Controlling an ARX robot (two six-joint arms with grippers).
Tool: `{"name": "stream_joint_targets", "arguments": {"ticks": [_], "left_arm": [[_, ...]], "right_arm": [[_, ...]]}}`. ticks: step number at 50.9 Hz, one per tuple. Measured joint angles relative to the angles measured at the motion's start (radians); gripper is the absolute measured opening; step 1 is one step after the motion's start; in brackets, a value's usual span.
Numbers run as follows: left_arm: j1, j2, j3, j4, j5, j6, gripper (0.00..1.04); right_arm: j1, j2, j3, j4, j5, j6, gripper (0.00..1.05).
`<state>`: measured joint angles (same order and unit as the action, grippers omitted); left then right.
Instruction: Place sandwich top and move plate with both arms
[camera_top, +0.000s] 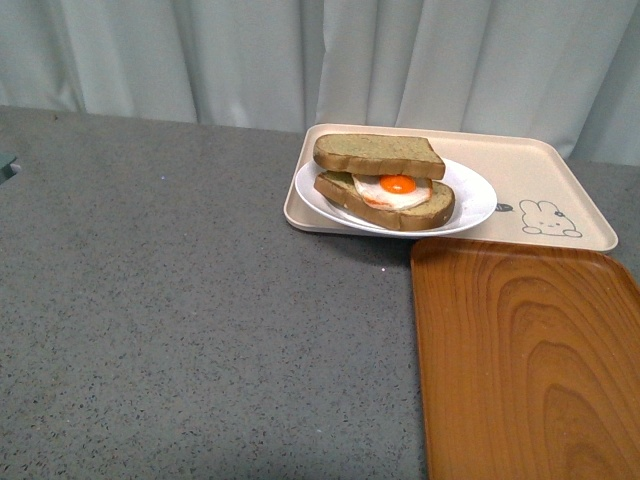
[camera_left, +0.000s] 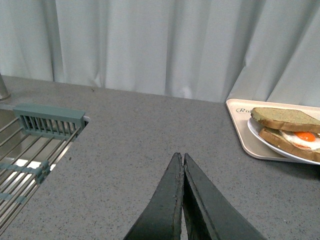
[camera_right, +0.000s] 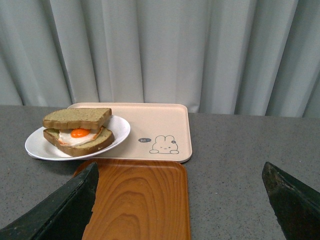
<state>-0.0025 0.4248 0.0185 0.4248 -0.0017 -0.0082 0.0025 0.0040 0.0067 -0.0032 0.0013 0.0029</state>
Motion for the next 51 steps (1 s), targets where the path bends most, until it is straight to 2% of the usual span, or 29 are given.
{"name": "stream_joint_targets", "arguments": {"ticks": [13,42,46,51], "left_arm": [[0.000,-0.115,0.000,-0.111,0.000,0.000,0.04],[0.000,-0.256,0.000,-0.253,0.000,0.000,0.04],[0.000,-0.384,0.000,-0.409,0.002,0.000,0.04],[0.000,-0.418,0.000,-0.420,0.002,0.000,0.04]], "right_arm": [[0.000,0.000,0.000,0.000,0.000,0.000,0.96],[0.000,0.000,0.000,0.000,0.000,0.000,0.96],[0.000,0.000,0.000,0.000,0.001,0.000,0.96],[0.000,0.000,0.000,0.000,0.000,0.000,0.96]]}}
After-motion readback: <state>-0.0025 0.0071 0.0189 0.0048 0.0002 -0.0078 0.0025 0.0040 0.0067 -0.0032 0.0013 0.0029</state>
